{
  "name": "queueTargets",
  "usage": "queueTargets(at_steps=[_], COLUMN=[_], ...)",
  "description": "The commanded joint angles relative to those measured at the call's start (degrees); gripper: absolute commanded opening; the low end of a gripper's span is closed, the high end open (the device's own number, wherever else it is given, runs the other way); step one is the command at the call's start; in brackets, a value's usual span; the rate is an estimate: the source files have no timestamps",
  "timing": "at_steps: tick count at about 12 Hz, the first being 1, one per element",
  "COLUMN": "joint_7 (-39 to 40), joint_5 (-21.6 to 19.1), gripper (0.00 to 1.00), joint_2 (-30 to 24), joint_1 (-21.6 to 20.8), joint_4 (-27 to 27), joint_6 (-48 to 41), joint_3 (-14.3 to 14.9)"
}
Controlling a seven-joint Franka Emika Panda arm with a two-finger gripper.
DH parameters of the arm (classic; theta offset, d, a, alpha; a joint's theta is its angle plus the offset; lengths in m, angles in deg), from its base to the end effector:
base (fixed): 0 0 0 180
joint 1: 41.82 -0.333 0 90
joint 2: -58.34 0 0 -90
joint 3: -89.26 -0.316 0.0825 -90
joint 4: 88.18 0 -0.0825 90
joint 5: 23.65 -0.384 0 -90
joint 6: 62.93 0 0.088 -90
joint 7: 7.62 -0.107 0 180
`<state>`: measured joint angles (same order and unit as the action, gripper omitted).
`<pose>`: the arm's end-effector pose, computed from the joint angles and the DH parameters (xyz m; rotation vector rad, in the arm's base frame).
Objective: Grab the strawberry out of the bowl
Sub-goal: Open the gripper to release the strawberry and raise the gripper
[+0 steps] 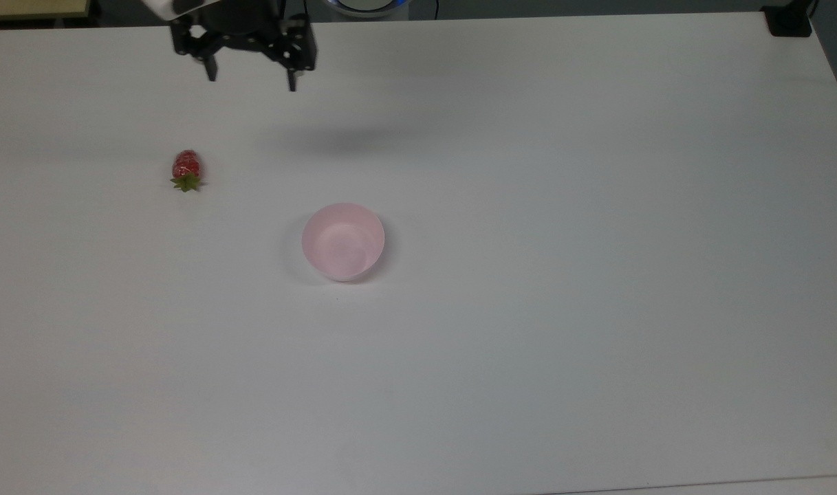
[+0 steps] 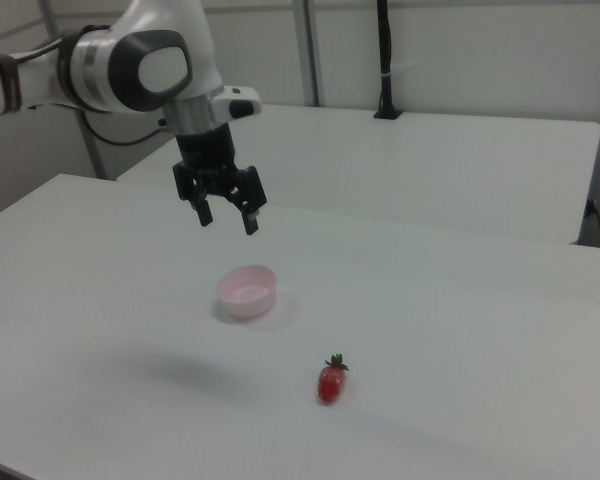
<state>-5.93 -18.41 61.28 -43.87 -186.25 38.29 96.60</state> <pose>0.5766 -0.0599 0.5460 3.0445 -0.0686 -0.0028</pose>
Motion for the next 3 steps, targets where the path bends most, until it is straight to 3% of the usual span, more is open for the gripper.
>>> queueTargets(at_steps=[1,3], joint_7=[-6.8,-7.1], joint_5=[1.1,0.6], gripper=[1.0,1.0], joint_2=[-1.7,-1.6], joint_1=[-1.2,-0.8], joint_4=[-1.2,-1.2], joint_6=[-0.5,-0.2], joint_3=[-1.1,-1.8])
